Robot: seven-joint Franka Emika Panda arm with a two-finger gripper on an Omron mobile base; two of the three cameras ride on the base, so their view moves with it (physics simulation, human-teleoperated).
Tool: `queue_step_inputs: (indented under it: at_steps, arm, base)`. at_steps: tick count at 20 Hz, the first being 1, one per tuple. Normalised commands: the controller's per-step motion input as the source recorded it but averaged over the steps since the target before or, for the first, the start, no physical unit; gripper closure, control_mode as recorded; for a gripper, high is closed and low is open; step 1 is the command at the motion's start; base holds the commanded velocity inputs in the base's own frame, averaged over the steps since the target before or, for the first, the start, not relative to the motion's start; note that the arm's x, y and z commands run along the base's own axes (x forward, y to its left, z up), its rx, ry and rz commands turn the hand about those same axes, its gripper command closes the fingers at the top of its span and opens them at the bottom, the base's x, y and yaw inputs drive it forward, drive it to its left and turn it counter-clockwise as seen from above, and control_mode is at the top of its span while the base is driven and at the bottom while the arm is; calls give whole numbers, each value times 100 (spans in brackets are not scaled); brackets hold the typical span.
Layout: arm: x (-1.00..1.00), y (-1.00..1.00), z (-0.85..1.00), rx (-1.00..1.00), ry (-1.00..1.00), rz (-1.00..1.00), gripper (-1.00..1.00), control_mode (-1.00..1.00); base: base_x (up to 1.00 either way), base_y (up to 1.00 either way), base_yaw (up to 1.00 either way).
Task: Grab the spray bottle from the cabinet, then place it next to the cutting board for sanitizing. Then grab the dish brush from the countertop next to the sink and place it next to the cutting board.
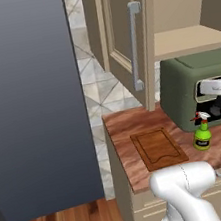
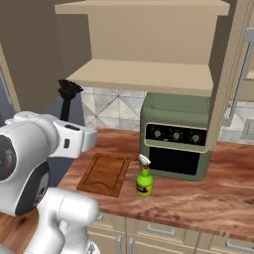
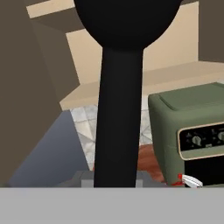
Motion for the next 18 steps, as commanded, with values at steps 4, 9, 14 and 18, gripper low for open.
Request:
queue_step_inputs:
  at_steps: [4,9,14,18]
  arm:
    - [0,0,0,0,0,0,100,100]
    - [0,0,0,0,0,0,100,100]
    - [0,0,-11,0,0,0,100,-100]
    - [0,0,-76,-2,17,0,100,-100]
  base:
    - [17,0,0]
    - [23,0,0]
    - [3,0,0]
    - [0,0,0]
